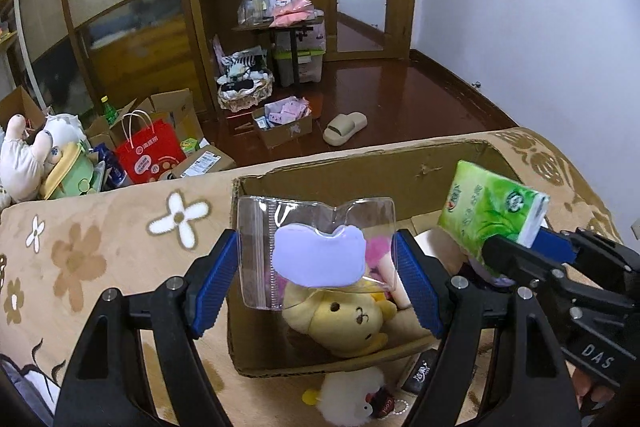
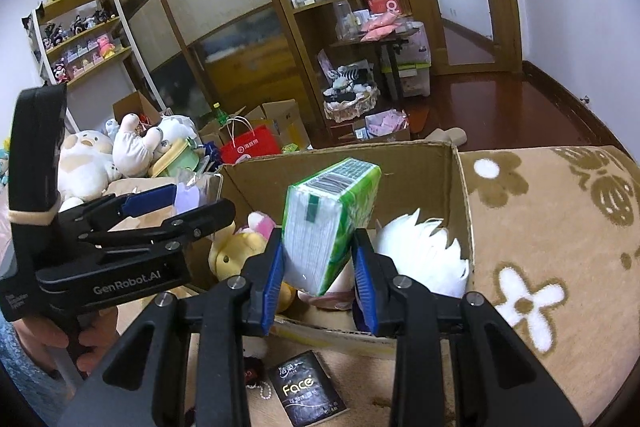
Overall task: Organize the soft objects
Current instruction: 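Open both tools to drop the clear bag and green packet into the box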
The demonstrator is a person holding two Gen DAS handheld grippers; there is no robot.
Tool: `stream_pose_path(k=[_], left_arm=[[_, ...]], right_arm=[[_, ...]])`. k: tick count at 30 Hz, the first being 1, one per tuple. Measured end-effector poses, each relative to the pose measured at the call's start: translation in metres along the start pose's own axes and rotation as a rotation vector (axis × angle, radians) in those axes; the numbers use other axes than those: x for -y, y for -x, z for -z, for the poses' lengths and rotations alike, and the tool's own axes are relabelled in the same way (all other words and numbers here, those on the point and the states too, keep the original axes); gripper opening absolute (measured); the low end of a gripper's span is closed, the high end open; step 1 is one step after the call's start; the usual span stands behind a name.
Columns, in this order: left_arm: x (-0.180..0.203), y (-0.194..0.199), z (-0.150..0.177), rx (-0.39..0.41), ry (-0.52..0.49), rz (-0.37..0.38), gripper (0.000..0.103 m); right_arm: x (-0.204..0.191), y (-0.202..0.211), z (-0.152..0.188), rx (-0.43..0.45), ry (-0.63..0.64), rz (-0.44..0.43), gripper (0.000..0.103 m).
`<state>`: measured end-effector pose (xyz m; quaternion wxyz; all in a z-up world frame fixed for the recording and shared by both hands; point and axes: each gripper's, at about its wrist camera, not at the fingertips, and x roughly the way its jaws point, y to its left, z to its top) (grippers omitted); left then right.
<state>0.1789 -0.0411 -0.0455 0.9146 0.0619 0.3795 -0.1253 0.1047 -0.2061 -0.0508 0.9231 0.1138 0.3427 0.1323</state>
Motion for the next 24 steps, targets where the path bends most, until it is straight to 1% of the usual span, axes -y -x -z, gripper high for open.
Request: stream_pose_path(k=[3, 5, 9, 10, 13, 14, 16, 20, 22, 24], left_arm=[[0.004, -0.001, 0.0, -0.004, -0.021, 0.007, 0.077], [0.008, 0.0, 0.003, -0.002, -0.035, 0.003, 0.082], [0.011, 0.001, 0.003, 0.003, -0.049, -0.005, 0.084], [0.011, 0.001, 0.003, 0.002, -0.047, -0.005, 0.086], [0.007, 0.003, 0.002, 0.012, -0.028, -0.011, 0.095], [0.006, 0.005, 0.002, 0.019, -0.022, -0.013, 0.095], [0.004, 0.007, 0.001, 0.021, -0.016, -0.014, 0.095], [0.0, 0.01, -0.001, 0.018, -0.002, -0.02, 0.096], [0.0, 0.012, -0.001, 0.017, 0.003, -0.019, 0.097], [-0.001, 0.015, -0.001, 0.018, 0.004, -0.024, 0.099]], right_arm=[[-0.001, -0.001, 0.0, -0.002, 0.003, 0.009, 0.038], [-0.002, -0.001, 0.001, -0.003, 0.003, 0.014, 0.038], [-0.002, -0.001, 0.002, -0.001, -0.004, 0.017, 0.038], [-0.002, 0.0, 0.002, 0.0, -0.005, 0.016, 0.038], [-0.001, -0.001, 0.003, -0.003, -0.007, 0.018, 0.039], [0.0, -0.001, 0.003, -0.003, -0.009, 0.019, 0.04], [0.001, 0.0, 0.004, -0.002, -0.013, 0.018, 0.048], [-0.001, 0.004, 0.004, 0.008, -0.011, 0.017, 0.054], [-0.001, 0.007, 0.004, 0.014, -0.007, 0.021, 0.063], [-0.002, 0.011, 0.004, 0.022, -0.006, 0.026, 0.067]])
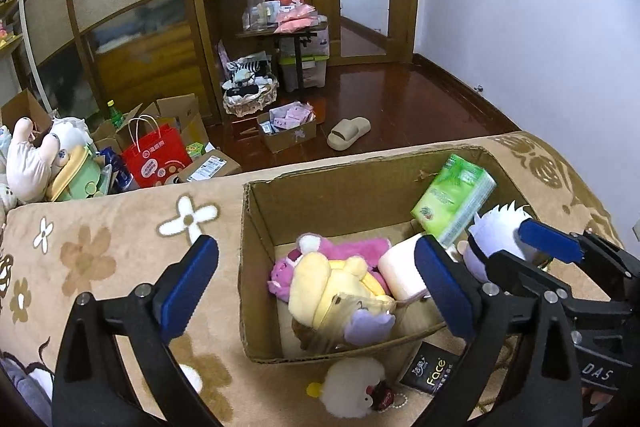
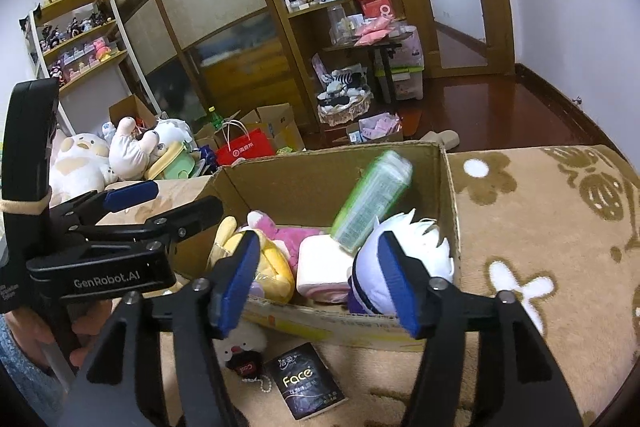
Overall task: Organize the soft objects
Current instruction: 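Open both tools to drop the clear bag and green packet into the box, then withdraw both tools from the box toward the keychain and black packet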
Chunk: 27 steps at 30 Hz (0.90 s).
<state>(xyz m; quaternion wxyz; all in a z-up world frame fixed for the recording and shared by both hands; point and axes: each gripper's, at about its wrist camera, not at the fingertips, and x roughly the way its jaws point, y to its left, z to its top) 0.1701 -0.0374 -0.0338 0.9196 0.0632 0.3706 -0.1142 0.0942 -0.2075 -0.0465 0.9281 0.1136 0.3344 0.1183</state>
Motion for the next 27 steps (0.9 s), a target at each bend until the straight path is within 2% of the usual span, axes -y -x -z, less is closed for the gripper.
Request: stream_pose_path(k=[11, 15, 27], left_arm=[[-0.008, 0.025, 0.005, 0.014, 0.013, -0.021, 0.101], [-0.012, 0.034, 0.01, 0.002, 0.031, -0.025, 0.101], [-0.005, 0.055, 0.033, -0.084, -0.008, -0.031, 0.101]], right_arm=[[0.0, 0.025, 0.003, 0.024, -0.006, 0.034, 0.088], [-0.004, 0.035, 0.006, 0.026, 0.008, 0.054, 0.099], [-0.029, 0.054, 0.03, -0.018, 0.091, 0.094, 0.101]])
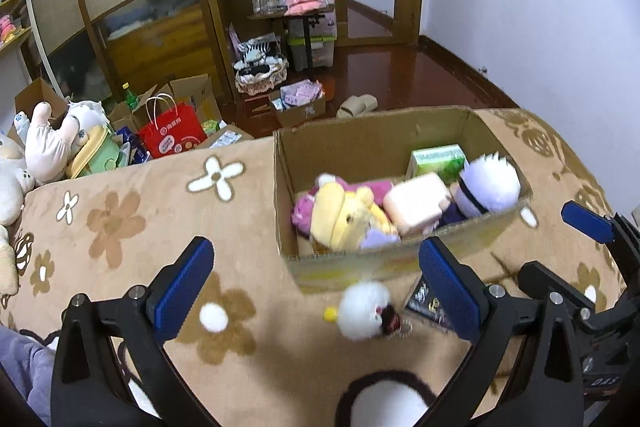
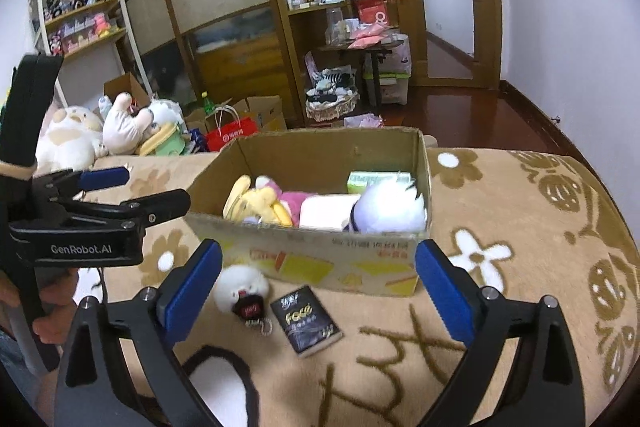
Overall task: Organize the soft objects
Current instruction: 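Withdraw both tools from the box toward the keychain and black packet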
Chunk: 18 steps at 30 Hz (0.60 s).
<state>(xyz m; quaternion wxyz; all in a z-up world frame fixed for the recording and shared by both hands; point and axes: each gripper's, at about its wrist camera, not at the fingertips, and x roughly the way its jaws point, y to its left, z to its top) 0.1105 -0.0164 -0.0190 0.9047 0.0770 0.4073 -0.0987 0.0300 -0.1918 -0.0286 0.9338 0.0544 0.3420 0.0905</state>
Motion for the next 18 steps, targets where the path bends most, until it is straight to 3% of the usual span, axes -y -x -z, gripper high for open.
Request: stream_pose_path(k=[18], left_arm=[[-0.007, -0.006, 0.023, -0.131, 0.03, 0.007, 0.101]], right_arm=[[-0.01, -0.01, 0.028, -0.093, 0.029, 0.024, 0.101]])
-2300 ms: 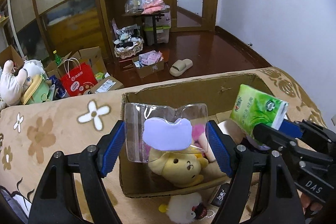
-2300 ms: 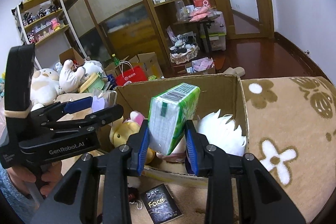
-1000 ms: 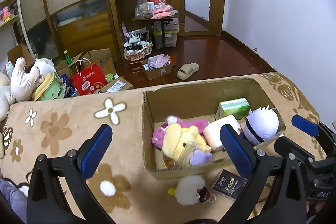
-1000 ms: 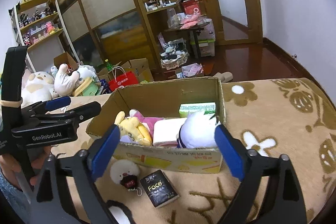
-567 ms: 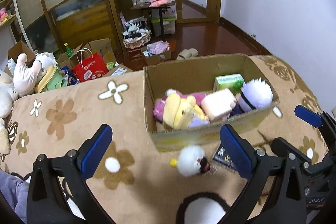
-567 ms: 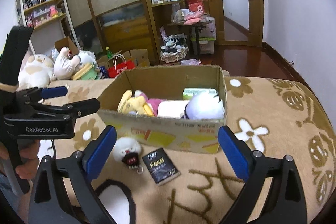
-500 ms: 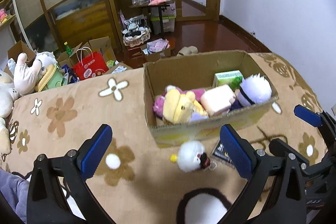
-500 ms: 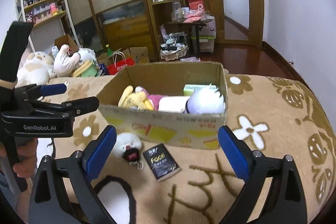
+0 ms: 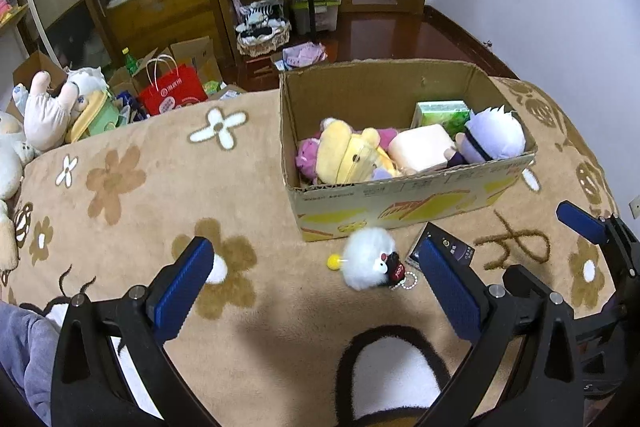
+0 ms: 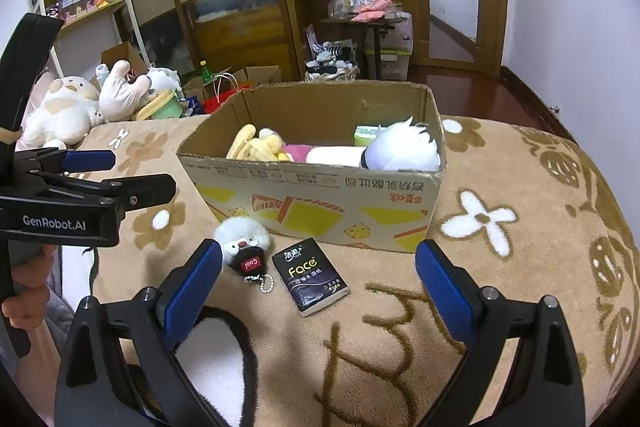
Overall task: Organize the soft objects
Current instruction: 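Withdraw both tools from the box toward the keychain and black packet, then grasp the white fluffy keychain with the left tool while the right tool grasps the black Face packet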
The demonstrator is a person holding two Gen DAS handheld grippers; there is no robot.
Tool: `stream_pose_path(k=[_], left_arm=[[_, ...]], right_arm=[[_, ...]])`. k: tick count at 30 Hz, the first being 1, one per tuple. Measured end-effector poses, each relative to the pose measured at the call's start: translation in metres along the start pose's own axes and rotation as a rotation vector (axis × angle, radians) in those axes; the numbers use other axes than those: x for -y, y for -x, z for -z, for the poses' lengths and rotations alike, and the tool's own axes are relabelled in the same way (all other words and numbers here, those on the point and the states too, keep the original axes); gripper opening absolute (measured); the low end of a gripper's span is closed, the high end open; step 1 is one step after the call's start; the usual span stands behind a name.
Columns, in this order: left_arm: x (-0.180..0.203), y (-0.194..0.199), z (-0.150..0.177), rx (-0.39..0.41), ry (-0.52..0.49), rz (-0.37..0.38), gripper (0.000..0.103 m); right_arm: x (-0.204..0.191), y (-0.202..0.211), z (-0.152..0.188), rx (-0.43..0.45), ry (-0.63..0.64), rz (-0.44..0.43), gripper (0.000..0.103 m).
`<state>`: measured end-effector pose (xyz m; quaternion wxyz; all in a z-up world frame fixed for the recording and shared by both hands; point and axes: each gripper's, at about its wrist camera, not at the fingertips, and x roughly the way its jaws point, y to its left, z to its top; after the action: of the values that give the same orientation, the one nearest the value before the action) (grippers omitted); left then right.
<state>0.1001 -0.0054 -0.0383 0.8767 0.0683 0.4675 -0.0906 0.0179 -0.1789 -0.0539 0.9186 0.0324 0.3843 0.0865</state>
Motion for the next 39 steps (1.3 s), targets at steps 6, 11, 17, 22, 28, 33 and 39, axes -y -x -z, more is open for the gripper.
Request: stream_pose_path(k=[6, 11, 17, 22, 28, 33, 39], left_arm=[[-0.004, -0.017, -0.004, -0.043, 0.009, 0.0, 0.101], [-0.006, -0.03, -0.008, -0.067, 0.014, -0.001, 0.101], [-0.006, -0.05, -0.012, -0.101, 0.021, -0.003, 0.101], [-0.004, -0.067, -0.013, -0.138, 0.02, -0.003, 0.101], [-0.002, -0.086, -0.013, -0.185, 0.031, 0.007, 0.101], [-0.002, -0.098, -0.011, -0.22, 0.028, 0.007, 0.101], [0.0, -0.111, -0.01, -0.254, 0.02, 0.012, 0.101]], right_arm=[[0.001, -0.016, 0.003, -0.035, 0.003, 0.008, 0.101], [0.001, -0.028, 0.004, -0.06, 0.006, 0.013, 0.101], [0.001, -0.045, 0.004, -0.096, 0.005, 0.02, 0.101], [0.002, -0.057, 0.005, -0.122, 0.002, 0.023, 0.101], [0.003, -0.072, 0.007, -0.162, 0.002, 0.024, 0.101], [0.005, -0.086, 0.009, -0.197, -0.002, 0.03, 0.101], [0.007, -0.1, 0.012, -0.232, -0.01, 0.024, 0.101]])
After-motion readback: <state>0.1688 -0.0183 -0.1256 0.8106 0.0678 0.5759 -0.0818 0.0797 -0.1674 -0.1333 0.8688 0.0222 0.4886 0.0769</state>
